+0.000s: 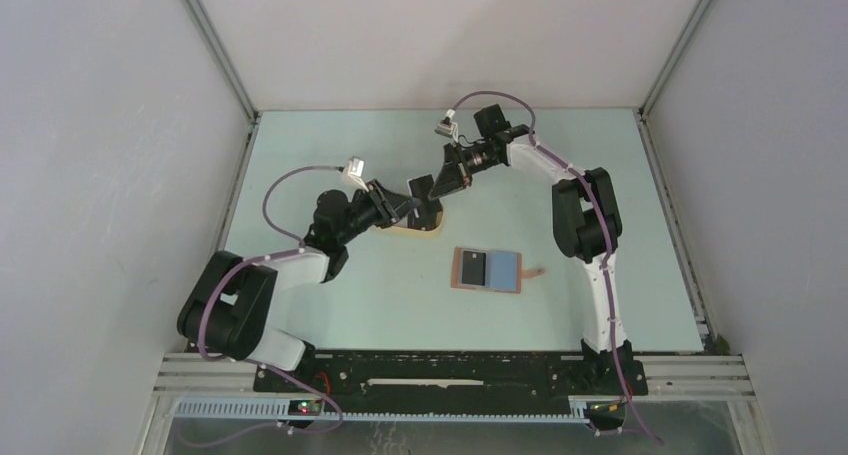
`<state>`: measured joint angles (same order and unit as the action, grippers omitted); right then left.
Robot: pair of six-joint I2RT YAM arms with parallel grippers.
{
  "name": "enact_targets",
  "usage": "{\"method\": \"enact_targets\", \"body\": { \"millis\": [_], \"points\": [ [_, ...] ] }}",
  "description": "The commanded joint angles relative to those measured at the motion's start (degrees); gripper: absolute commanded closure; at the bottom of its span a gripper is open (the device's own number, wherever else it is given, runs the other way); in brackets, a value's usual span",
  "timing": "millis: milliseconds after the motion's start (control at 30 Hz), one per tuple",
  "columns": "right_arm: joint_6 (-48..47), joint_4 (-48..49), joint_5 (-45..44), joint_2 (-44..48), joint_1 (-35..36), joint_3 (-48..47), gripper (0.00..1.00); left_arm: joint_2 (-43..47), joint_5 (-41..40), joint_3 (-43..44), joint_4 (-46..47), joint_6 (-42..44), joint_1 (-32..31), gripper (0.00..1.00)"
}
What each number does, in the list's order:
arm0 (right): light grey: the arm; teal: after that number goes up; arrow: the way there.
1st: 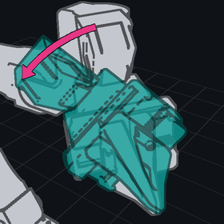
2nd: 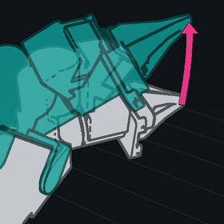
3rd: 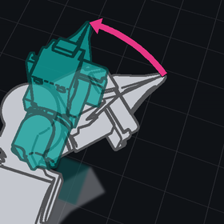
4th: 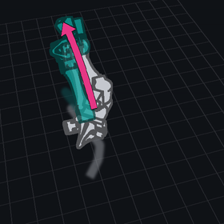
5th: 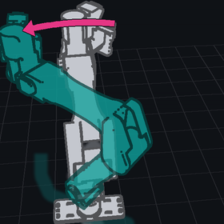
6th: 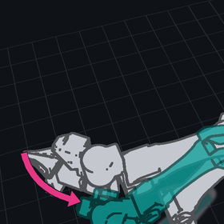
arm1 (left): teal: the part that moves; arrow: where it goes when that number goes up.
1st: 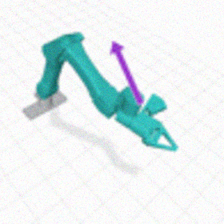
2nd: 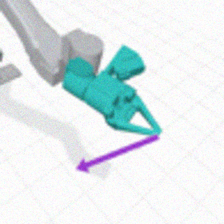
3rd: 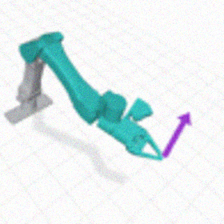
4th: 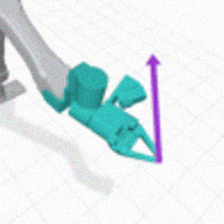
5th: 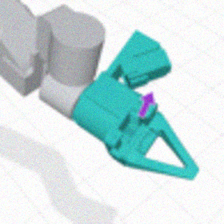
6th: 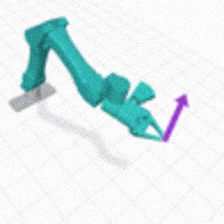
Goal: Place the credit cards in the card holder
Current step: Place the credit card in the storage box.
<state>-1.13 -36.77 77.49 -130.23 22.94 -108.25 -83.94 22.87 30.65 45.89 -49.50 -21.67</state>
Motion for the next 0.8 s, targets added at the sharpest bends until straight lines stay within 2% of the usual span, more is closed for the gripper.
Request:
{"method": "enact_targets", "body": {
  "millis": [0, 133, 267, 333, 367, 400, 500, 600, 767],
  "points": [
    [1.4, 3.2, 5.4, 3.5, -0.7, 1.4, 1.00, 4.3, 3.9, -3.6, 8.4, -1.7, 1.8, 0.61],
    [-6.0, -3.0, 8.8, 3.5, -0.6, 0.2, 1.00, 8.7, 9.7, -6.8, 12.7, -1.6, 4.7, 0.49],
    [-20.5, -17.6, 12.3, 2.6, -0.7, -5.5, 1.00, 16.6, 10.9, -9.5, 9.6, 3.1, 5.8, 0.35],
    [-25.2, -22.9, 13.9, 2.0, -0.9, -7.5, 1.00, 21.4, 9.7, -10.8, 7.2, 5.0, 5.9, 0.20],
    [-27.2, -24.8, 14.3, 1.8, -1.0, -8.3, 1.00, 23.0, 9.4, -11.1, 6.3, 5.5, 6.0, 0.08],
    [-28.3, -26.0, 14.4, 1.6, -0.9, -8.7, 1.00, 24.2, 9.0, -11.2, 5.4, 5.8, 6.0, 0.01],
    [-28.7, -26.5, 14.3, 1.3, -0.6, -9.0, 1.00, 25.0, 10.9, -10.5, 4.3, 5.3, 6.0, 0.00],
    [-28.4, -26.5, 14.3, 1.1, -0.2, -9.2, 1.00, 22.2, 13.3, -9.8, 5.5, 3.1, 6.0, 0.01],
    [-28.3, -26.6, 14.4, 0.9, 0.5, -9.7, 1.00, 13.8, 16.3, -8.8, 12.2, -2.0, 5.9, 0.16]
  ]
}}
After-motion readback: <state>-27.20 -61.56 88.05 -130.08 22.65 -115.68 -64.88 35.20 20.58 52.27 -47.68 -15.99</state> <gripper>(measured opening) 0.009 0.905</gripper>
